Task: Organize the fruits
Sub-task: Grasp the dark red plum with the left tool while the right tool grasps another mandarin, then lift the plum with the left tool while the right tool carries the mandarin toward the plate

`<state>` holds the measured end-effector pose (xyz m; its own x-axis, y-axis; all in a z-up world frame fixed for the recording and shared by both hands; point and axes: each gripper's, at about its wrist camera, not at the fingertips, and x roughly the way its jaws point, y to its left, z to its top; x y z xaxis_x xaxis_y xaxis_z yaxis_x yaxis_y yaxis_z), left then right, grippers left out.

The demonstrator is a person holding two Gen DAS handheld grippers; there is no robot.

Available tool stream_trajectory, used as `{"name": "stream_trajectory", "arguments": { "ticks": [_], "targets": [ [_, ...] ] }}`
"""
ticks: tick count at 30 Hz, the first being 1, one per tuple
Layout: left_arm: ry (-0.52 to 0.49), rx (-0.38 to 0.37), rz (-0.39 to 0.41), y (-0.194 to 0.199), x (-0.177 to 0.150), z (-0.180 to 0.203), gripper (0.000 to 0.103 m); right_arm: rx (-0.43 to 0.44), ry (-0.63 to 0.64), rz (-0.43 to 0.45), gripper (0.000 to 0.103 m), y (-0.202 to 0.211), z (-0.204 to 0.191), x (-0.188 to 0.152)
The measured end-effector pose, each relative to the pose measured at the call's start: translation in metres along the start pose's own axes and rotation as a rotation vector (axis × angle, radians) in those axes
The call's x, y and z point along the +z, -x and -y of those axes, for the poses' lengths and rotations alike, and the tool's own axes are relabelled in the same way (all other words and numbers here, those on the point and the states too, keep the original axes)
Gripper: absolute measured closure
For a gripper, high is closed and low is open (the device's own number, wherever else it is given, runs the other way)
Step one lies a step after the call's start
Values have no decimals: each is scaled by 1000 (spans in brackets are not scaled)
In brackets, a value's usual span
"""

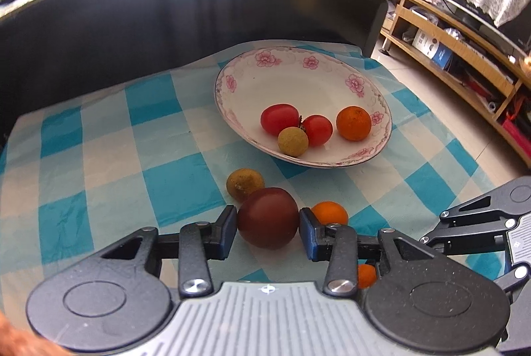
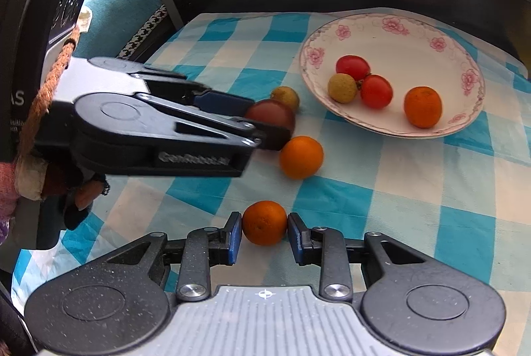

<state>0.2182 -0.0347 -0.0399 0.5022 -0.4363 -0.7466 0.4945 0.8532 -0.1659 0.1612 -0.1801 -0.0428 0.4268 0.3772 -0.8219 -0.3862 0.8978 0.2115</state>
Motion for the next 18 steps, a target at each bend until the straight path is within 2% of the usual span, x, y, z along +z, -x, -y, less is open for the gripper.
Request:
{"name": "stream_trajectory", "arguments": {
  "ticks": [3,11,18],
  "targets": [
    [9,-6,-2,0,0,-1,55,-11,-7,4,78,1,3,0],
    [-53,8,-23,5,-4,4,55,-47,8,11,78,5,4,0],
    [-151,22,-37,10,-11,12,55,-77,19,1,78,4,6,-2]
  ]
}}
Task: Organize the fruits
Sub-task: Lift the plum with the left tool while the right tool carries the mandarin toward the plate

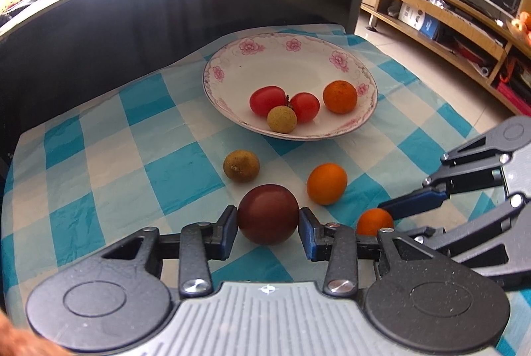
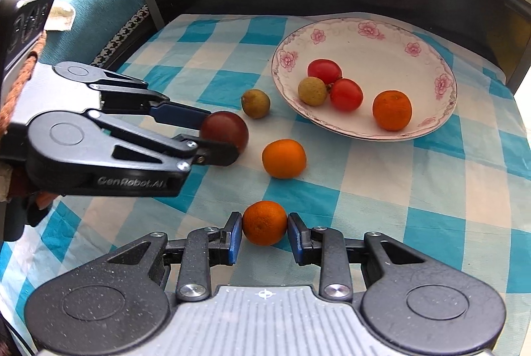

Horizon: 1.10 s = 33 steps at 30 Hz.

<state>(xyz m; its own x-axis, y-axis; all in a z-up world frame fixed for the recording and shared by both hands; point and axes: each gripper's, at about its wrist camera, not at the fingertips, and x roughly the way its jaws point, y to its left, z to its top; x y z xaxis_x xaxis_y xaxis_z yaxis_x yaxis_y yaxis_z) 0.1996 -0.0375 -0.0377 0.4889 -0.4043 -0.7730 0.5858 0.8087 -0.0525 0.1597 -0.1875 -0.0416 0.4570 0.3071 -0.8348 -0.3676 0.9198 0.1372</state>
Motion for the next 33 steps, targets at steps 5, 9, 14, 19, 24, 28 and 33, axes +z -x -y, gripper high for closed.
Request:
{"name": "stream_trajectory", "arguments": {
  "ticks": [5,9,14,19,24,28,33],
  "targets": [
    [-40,6,7,0,-2,4,54,-3,8,-2,78,-1,-1,0],
    [-56,29,8,-5,-3,5,54,-1,4,-2,78,-2,-1,0],
    [-35,45,16,-11,-3,3,54,1,-1,1,78,-1,0,-1],
    [-7,57,25,-15,-1,4,54,1,-6,0,78,-1,0,0],
    [-12,70,20,-18,-2,7,54,-7,-3,0,79,-2,0,0],
    [7,59,10,-17,-2,4,55,-24,-11,7,79,0,2,0],
    [-4,61,-8,-13,-5,5,55,-48,-18,20,79,5,7,1]
  ]
}}
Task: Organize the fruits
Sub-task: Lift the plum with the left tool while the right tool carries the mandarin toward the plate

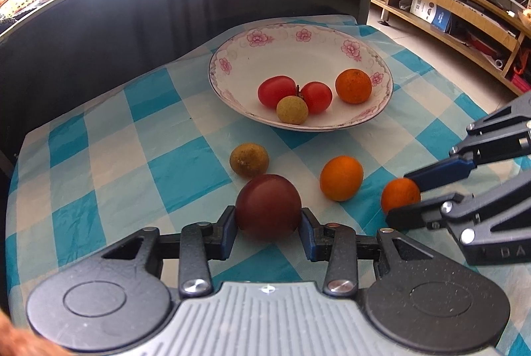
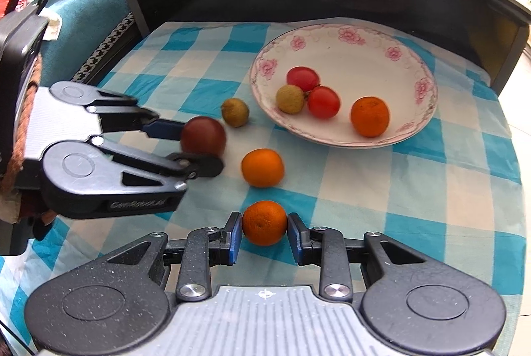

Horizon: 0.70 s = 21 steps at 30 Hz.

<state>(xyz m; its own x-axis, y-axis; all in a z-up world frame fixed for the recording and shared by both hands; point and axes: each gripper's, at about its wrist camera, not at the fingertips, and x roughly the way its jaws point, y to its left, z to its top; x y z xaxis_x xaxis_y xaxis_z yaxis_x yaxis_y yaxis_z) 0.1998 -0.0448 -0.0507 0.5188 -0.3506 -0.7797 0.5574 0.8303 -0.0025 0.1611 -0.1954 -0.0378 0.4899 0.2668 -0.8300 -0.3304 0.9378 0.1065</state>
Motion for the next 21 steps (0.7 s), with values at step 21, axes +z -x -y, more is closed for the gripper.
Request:
{"name": "stream_trajectory", "arguments": {
  "ticks": [21],
  "targets": [
    [-17,-43,20,22,4,8,55,-49,-24,22,79,4,8,8]
  ]
}}
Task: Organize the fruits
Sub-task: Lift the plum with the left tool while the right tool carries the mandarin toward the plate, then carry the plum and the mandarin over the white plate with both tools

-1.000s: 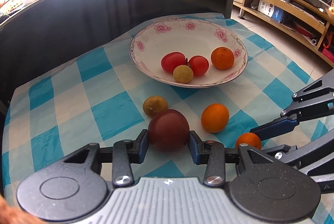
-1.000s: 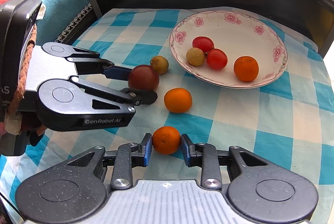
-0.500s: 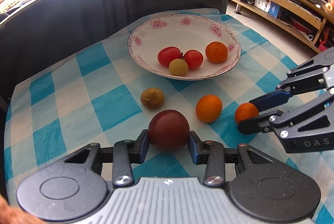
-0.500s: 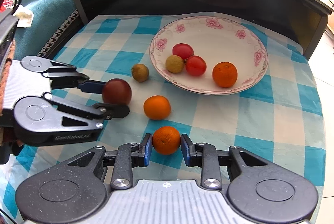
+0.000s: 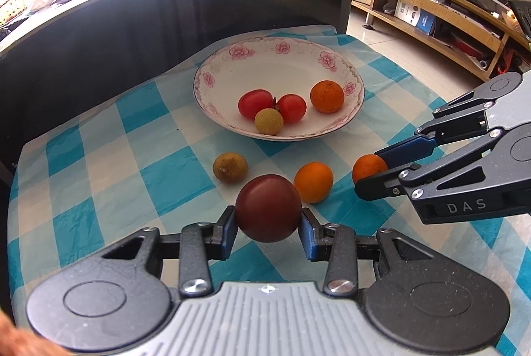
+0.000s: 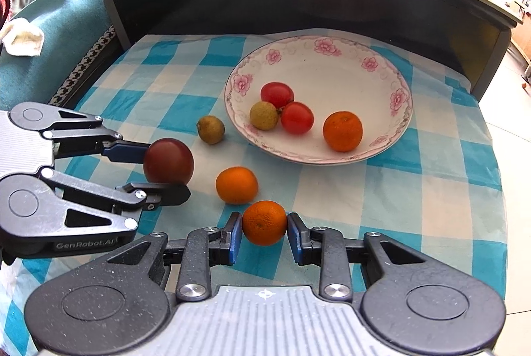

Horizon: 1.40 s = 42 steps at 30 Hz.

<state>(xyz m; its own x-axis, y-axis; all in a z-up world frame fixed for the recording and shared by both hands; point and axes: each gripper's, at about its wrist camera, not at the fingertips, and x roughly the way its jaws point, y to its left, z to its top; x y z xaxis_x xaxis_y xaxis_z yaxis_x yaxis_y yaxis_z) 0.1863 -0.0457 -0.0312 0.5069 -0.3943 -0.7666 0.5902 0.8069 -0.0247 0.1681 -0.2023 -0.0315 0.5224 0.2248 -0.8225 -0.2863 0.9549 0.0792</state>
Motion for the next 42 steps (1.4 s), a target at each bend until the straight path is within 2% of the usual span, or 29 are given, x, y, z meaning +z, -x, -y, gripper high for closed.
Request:
{"name": "stream_trajectory", "arguments": {
  "ticks": [17,42],
  "targets": [
    [15,-8,26,6,7,0,55,-9,-16,18,79,3,3,5],
    [39,8,100,2,41,7,56,-39,-76,92,79,6,17,27]
  ]
}}
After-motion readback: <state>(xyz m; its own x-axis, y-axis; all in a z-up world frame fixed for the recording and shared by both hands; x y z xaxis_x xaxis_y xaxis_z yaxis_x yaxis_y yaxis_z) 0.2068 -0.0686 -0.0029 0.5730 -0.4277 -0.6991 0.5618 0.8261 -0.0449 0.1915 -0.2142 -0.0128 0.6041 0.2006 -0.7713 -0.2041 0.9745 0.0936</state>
